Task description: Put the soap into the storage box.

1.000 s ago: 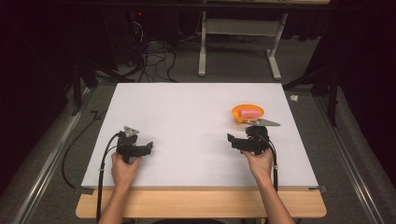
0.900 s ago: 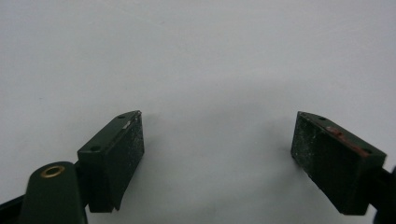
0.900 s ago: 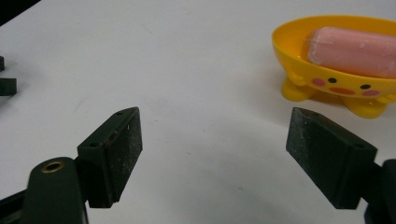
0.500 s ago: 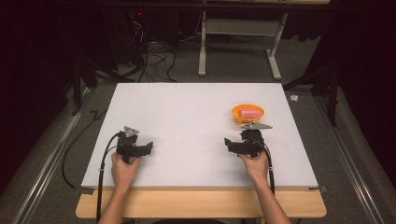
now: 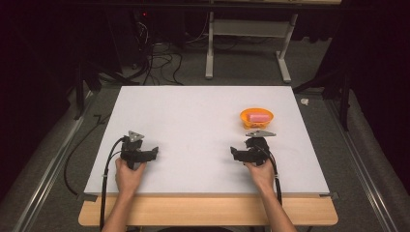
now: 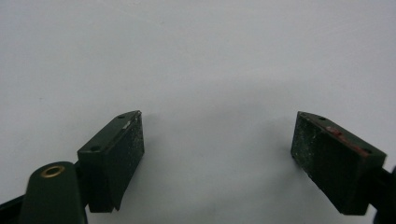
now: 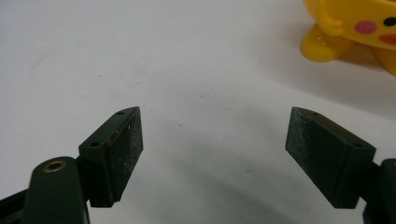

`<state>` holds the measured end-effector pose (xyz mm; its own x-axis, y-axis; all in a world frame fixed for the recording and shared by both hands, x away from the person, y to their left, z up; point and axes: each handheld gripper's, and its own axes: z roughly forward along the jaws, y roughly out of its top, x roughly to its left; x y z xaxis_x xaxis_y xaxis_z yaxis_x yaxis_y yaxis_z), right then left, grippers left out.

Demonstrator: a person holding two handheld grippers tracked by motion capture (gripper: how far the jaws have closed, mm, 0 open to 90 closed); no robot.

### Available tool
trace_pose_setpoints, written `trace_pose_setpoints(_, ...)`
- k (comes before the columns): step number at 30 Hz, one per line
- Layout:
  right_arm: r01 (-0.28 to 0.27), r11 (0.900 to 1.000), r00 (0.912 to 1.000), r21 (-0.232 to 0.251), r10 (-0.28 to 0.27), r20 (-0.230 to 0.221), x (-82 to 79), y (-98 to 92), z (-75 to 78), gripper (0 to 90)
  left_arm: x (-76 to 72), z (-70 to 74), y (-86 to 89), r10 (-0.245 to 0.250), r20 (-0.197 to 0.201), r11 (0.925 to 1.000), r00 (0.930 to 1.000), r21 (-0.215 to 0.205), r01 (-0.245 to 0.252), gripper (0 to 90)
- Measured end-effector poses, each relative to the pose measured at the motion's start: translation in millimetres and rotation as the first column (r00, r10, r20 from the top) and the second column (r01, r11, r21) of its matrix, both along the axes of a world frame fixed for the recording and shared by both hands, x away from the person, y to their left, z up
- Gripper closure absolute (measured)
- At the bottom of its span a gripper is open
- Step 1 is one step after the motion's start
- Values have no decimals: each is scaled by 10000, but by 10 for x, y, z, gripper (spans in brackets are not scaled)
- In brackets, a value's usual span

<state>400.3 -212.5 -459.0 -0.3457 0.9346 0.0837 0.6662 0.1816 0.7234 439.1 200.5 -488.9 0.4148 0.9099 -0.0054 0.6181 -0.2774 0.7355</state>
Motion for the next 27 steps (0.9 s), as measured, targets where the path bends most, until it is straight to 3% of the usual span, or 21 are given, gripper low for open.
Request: trace_pose_setpoints(27, -25, 9979, 10000, -643, 21, -67, 105, 177, -200, 196, 0, 1, 1, -12, -15, 10000, 10000, -5, 12, 176)
